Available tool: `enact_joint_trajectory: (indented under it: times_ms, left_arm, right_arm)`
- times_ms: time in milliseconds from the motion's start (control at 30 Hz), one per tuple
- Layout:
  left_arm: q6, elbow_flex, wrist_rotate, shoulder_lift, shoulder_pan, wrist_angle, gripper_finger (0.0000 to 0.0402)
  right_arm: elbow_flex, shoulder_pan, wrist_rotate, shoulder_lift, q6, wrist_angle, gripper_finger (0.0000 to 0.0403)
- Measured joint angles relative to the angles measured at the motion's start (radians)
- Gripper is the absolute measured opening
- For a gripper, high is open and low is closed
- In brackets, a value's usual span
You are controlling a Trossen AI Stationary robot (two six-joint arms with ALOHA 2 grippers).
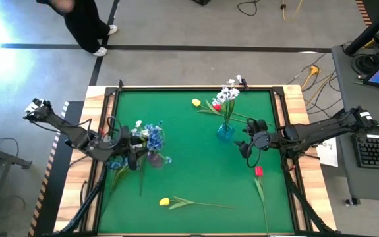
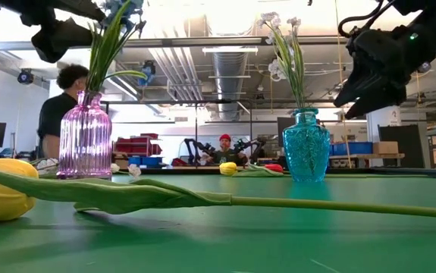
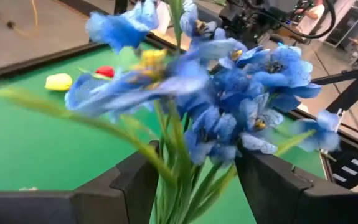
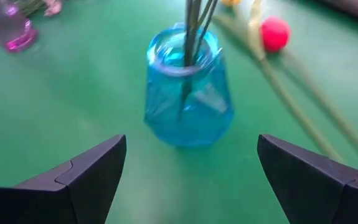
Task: Sort flowers into vase by color
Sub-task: Put the top blue flowers into the violet vase, then put the bottom red tulip into the violet vase
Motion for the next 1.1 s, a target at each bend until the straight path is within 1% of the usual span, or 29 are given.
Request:
enact_joint_trajectory:
  times_ms: [67,233,300,400,467,667,867,1000,1100]
  left_arm:
    - [-0.046,0.0,0.0,-0.024,0.0,-0.043,0.0197]
    - [-0.128,0.0,0.0,-0.083,0.0,-0.121,0.0197]
    - [-0.133,0.0,-0.002,-0.101,0.001,-0.132,0.0197]
    - [-0.134,0.0,-0.013,-0.119,0.001,-0.138,0.0197]
    - [-0.133,0.0,-0.033,-0.127,0.001,-0.144,0.0197]
    - [-0.114,0.0,-0.081,-0.136,0.001,-0.145,0.0197]
    - [-0.086,0.0,-0.165,-0.138,0.001,-0.145,0.0197]
    - [-0.083,0.0,-0.243,-0.141,0.001,-0.144,0.0197]
    - [-0.071,0.0,-0.278,-0.146,0.002,-0.142,0.0197]
  right_arm:
    - [0.001,0.0,-0.058,0.0,0.031,-0.01,0.0354]
    - [0.043,0.0,-0.197,0.006,0.139,-0.118,0.0354]
    - [0.052,0.0,-0.282,0.006,0.192,-0.157,0.0354]
    - [0.054,0.0,-0.438,0.006,0.274,-0.192,0.0354]
    - [0.054,0.001,-0.504,0.007,0.315,-0.214,0.0354]
    - [0.054,0.002,-0.605,0.008,0.415,-0.273,0.0354]
    - [0.054,0.01,-0.715,0.008,0.487,-0.277,0.0354]
    - [0.055,0.036,-0.78,0.008,0.552,-0.278,0.0354]
    - [0.083,0.079,-0.789,0.008,0.598,-0.289,0.0354]
